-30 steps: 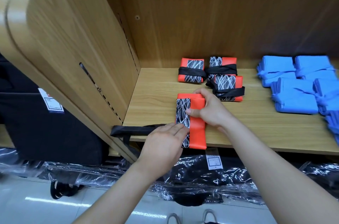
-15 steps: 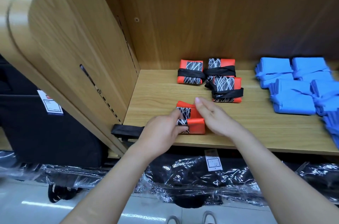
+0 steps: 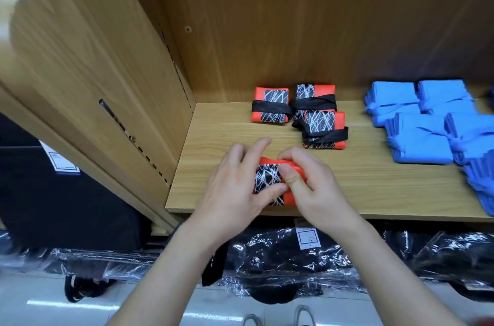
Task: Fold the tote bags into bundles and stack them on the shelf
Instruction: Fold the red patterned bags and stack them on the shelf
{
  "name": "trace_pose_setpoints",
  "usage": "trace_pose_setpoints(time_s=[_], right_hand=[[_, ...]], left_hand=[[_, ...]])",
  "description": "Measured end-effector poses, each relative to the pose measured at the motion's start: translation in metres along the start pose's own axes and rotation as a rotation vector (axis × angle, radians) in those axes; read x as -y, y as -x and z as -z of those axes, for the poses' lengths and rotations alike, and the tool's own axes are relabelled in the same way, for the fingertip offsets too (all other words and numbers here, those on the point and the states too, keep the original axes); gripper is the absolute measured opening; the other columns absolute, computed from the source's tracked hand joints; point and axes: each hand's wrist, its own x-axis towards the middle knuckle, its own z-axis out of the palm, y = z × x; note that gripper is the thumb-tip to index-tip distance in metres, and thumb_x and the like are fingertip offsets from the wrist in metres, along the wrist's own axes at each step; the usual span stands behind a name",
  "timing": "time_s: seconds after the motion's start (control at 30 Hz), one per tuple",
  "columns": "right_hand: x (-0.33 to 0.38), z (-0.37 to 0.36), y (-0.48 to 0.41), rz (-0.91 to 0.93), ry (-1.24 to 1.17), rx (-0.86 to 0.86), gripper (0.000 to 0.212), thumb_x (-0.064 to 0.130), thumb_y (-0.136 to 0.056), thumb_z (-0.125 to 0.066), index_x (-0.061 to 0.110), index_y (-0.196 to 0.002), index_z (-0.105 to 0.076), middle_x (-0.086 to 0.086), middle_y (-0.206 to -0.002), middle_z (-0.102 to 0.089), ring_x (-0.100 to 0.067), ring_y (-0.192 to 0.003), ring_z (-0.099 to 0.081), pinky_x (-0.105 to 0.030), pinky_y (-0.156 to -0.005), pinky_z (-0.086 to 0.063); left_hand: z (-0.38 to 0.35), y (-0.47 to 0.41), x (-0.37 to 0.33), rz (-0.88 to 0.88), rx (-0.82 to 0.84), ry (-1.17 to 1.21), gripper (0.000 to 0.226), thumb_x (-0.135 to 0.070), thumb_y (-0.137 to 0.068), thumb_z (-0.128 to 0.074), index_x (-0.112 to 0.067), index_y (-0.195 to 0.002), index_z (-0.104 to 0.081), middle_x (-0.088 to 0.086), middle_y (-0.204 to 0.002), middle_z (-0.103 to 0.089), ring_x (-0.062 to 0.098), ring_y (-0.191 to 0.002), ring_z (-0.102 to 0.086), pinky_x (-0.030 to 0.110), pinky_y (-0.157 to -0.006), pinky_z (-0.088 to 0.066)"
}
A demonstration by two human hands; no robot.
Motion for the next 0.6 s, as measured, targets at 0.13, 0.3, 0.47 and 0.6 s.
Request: trace_pose_setpoints(time_s=[0.13,0.3,0.47,0.6], right_hand=[[0.011,-0.003,0.0,-0.081,-0.055,-0.147,0.025,0.031,-0.099,-0.044,0.021,-0.078,-0.051,0.01,-0.074,-0.049,-0.004,-0.071,-0.046,-0.017,-0.065,-0.035],[0.02,-0.013,0.0,-0.265,0.047,-0.218,0.038,0.042,-0.099,-0.033,0.013,-0.077,-0.045,0.004,-0.061,-0.046,-0.012,-0.061,-0.045,-0.036,-0.062,-0.038],[0.022,-0.007,-0.001,-0.21,0.109,-0.12,0.044,0.046,-0.098,-0.029,0.012,-0.079,-0.05,0.001,-0.065,-0.053,-0.021,-0.066,-0.051,-0.044,-0.064,-0.044],[0.018,-0.005,-0.004,-0.312,-0.037,-0.101,0.031,0.029,-0.103,-0.039,0.016,-0.08,-0.055,0.007,-0.073,-0.058,-0.007,-0.069,-0.052,-0.026,-0.067,-0.043]], left_hand=[[0.0,-0.004,0.005,-0.043,0.19,0.277,0.042,-0.055,-0.094,-0.045,-0.024,-0.123,-0.044,-0.01,-0.117,-0.055,0.004,-0.11,-0.05,0.029,-0.095,-0.04],[-0.012,0.0,-0.002,-0.068,0.106,0.245,0.046,-0.064,-0.093,-0.026,-0.021,-0.099,-0.041,-0.012,-0.077,-0.049,0.012,-0.073,-0.049,0.038,-0.07,-0.045],[-0.011,0.004,-0.008,-0.16,0.076,0.156,0.026,-0.052,-0.1,-0.023,-0.034,-0.085,-0.032,-0.013,-0.063,-0.042,0.012,-0.059,-0.044,0.039,-0.057,-0.042],[-0.01,-0.001,-0.011,-0.178,0.063,0.096,0.025,-0.05,-0.101,-0.024,-0.037,-0.081,-0.032,-0.014,-0.058,-0.04,0.01,-0.055,-0.04,0.033,-0.053,-0.037]])
